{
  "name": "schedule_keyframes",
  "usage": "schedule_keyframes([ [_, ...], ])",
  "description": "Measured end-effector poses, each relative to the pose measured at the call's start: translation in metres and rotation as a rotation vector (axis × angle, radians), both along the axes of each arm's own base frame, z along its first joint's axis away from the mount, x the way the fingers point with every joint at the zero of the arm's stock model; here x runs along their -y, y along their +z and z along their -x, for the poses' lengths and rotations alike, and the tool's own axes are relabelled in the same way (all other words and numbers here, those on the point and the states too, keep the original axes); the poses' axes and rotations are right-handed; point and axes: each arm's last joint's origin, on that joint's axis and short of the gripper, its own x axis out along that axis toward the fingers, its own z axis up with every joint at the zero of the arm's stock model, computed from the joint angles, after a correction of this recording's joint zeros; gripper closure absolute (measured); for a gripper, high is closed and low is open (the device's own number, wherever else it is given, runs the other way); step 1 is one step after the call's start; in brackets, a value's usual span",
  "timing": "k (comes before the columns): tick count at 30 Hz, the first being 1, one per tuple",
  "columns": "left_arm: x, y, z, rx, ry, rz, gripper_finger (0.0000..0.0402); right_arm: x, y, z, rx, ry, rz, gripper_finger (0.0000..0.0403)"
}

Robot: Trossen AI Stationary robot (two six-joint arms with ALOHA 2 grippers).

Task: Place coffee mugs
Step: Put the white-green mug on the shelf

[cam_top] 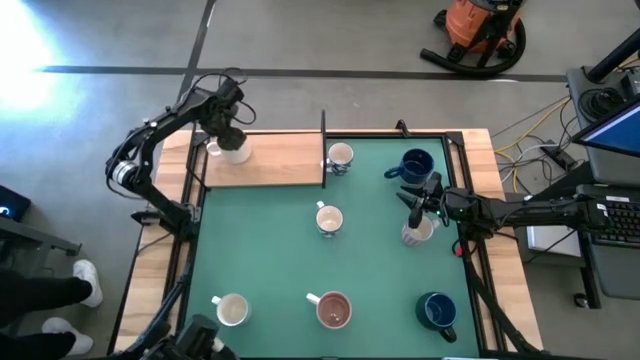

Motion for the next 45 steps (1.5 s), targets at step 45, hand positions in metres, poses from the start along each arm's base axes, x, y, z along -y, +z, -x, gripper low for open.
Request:
schedule_keyframes([
  [45, 0.03, -0.02, -0.034, 0.011, -0.398, 0.142, 0.039, 0.0, 0.0, 0.0, 0.0, 0.0, -0.001, 0.0275],
])
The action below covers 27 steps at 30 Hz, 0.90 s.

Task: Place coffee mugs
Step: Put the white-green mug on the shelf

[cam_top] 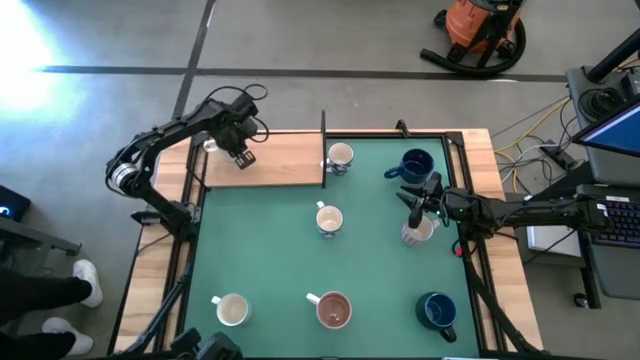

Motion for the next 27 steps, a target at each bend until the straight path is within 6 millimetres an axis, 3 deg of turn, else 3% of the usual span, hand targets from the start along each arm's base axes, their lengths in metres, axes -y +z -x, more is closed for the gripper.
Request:
schedule_keyframes([
  [27, -0.023, -0.004, 0.022, -0.042, 0.194, -0.068, 0.0369, 0.0, 0.0, 0.0, 0.0, 0.0, 0.0, 0.0275],
])
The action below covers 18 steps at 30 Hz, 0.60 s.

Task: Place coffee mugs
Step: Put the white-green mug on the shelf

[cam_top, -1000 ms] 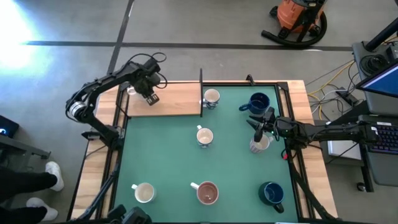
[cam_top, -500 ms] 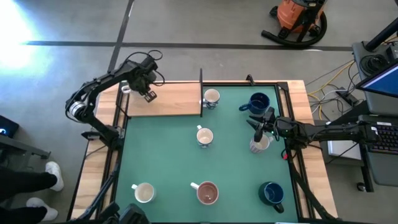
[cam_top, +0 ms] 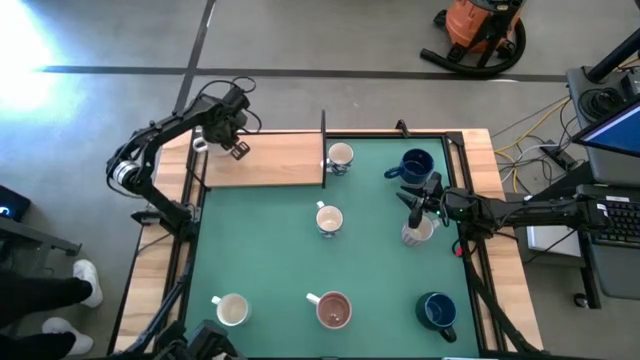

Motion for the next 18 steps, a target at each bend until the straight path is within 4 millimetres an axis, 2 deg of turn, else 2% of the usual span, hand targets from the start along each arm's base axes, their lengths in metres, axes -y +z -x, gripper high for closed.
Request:
schedule_keyframes([
  [11, 0.002, -0.0006, 0.0011, -0.014, 0.0, 0.022, 0.0363, 0.0, -0.0001, 0.0, 0.0, -0.001, 0.0, 0.0275],
  [18, 0.0038, -0.001, 0.0007, 0.013, -0.012, 0.056, 0.0315, 0.0, -0.0001, 0.0, -0.001, 0.0, 0.0, 0.0275],
])
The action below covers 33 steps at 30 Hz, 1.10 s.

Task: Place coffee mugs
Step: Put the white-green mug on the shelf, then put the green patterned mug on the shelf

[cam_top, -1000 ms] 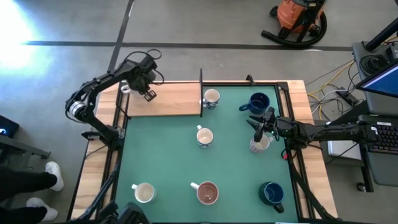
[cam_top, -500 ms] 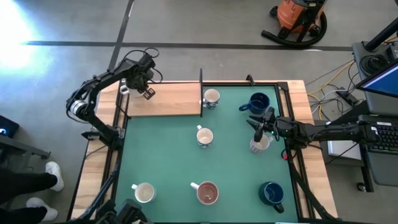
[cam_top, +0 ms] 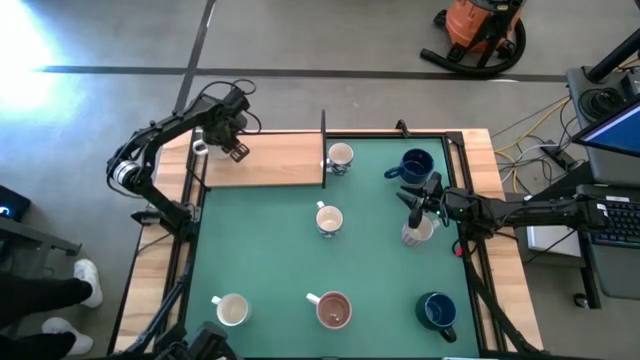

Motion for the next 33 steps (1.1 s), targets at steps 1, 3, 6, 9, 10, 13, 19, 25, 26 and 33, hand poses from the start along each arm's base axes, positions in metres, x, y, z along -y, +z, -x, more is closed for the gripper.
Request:
schedule_keyframes([
  [1, 0.0, 0.0, 0.0, 0.0, -0.001, 0.001, 0.0308, 0.0, 0.0, 0.0, 0.001, 0.0, -0.001, 0.0275],
  [3, 0.0, 0.0, 0.0, -0.003, -0.008, 0.002, 0.0298, 0.0, 0.0, 0.0, 0.0, 0.0, 0.0, 0.0275],
  [6, 0.001, 0.001, 0.001, -0.004, -0.021, -0.001, 0.0289, 0.0, 0.0, 0.0, 0.0, -0.001, 0.0, 0.0275],
  [9, 0.001, 0.007, 0.001, 0.003, -0.028, -0.017, 0.0287, 0.0, 0.0, 0.0, 0.0, 0.0, 0.0, 0.0275],
  [10, 0.001, 0.01, 0.001, 0.011, -0.028, -0.029, 0.0287, 0.0, 0.0, 0.0, 0.0, 0.0, 0.0, 0.0275],
  [13, 0.004, 0.019, 0.001, 0.03, -0.033, -0.058, 0.0287, 0.0, 0.0, 0.0, 0.001, 0.0, 0.0, 0.0275],
  [19, 0.023, 0.032, 0.001, 0.068, -0.045, -0.036, 0.0287, 0.0, 0.0, 0.0, 0.0, 0.0, 0.0, 0.0275],
  [25, 0.048, 0.045, -0.008, 0.198, -0.078, 0.011, 0.0287, 0.0, 0.0, 0.0, 0.0, 0.0, 0.0, 0.0275],
  [26, 0.054, 0.047, -0.01, 0.206, -0.096, 0.008, 0.0287, 0.0, 0.0, 0.0, 0.0, 0.0, 0.0, 0.0275],
  [33, 0.096, 0.059, -0.03, 0.266, -0.176, -0.023, 0.0287, 0.0, 0.0, 0.0, 0.0, 0.0, 0.0, 0.0275],
])
